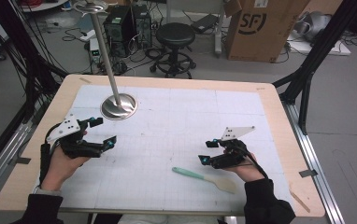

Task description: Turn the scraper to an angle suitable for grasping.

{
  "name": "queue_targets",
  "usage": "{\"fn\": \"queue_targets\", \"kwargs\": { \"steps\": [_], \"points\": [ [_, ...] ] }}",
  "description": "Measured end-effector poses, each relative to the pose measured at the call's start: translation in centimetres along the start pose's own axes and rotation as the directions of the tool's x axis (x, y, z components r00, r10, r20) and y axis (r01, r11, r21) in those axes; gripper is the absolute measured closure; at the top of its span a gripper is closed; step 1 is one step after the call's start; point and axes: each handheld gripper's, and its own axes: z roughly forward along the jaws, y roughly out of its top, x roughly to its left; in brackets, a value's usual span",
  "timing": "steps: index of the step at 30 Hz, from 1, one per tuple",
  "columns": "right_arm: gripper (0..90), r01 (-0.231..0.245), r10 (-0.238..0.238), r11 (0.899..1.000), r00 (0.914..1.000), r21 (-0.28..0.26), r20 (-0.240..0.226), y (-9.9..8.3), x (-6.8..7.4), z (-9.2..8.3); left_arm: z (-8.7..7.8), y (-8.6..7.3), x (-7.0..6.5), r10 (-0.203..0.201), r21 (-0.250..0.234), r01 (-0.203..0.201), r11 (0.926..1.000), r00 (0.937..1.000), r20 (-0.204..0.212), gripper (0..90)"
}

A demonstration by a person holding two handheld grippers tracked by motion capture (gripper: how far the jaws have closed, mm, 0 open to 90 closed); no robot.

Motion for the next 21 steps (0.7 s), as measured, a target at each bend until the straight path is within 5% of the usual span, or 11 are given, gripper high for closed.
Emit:
{"fn": "queue_targets", "kwargs": {
  "steps": [7,21],
  "points": [
    [0.0,0.018,-0.019,0.999,0.9996,0.044,0.02,0.1,0.2,-1.0,0.2,-0.1,0.2,-0.005,0.007,0.005,1.0,1.0,0.003,9.6],
    [0.3,0.081,-0.089,0.984,0.9948,0.158,0.049,-0.3,0.5,-0.9,0.4,-0.1,0.4,-0.011,0.018,0.011,0.9998,0.9999,-0.007,9.6]
  ]
}}
